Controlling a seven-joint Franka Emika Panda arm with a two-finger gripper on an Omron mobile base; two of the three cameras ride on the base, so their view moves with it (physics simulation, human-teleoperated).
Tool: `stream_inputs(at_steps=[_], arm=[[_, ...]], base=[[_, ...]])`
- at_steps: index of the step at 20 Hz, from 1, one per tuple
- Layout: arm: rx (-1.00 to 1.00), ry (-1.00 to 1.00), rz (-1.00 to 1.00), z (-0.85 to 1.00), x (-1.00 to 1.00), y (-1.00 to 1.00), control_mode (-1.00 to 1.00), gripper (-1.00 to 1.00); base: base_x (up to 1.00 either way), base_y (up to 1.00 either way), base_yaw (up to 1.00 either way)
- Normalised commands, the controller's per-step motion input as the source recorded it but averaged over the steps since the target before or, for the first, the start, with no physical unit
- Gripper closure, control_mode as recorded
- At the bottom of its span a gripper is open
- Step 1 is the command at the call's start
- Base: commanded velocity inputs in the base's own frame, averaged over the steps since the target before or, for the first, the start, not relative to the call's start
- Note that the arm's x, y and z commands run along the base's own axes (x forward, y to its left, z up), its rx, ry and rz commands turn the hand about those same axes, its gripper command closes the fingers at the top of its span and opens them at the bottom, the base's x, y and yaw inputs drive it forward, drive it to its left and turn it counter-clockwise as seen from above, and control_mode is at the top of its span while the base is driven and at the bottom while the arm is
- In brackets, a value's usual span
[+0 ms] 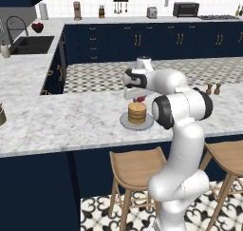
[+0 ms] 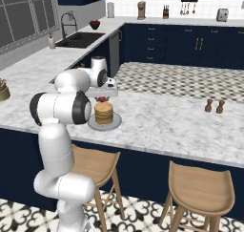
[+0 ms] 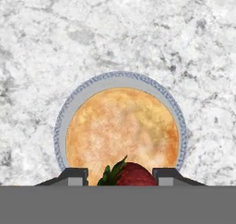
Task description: Take the strawberry from the fridge and place it on top of the pancake, located on the dining counter.
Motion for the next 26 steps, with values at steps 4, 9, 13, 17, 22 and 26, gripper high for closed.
stream_inputs(at_steps=[4,9,13,17,22,26], arm=[[0.0,0.0,0.0,-0.16,0.0,0.0,-1.0,1.0],[0.0,0.0,0.0,-0.24,0.0,0.0,-1.0,1.0],[0.0,0.0,0.0,-0.18,0.0,0.0,-1.0,1.0],[0.0,0.0,0.0,-0.17,0.0,0.0,-1.0,1.0],[0.0,0.0,0.0,-0.14,0.02,0.0,-1.0,1.0],[0.0,0.0,0.0,-0.08,0.13,0.0,-1.0,1.0]], base=[[0.0,0.0,0.0],[0.0,0.0,0.0],[0.0,0.0,0.0],[0.0,0.0,0.0],[0.0,0.0,0.0],[0.0,0.0,0.0]])
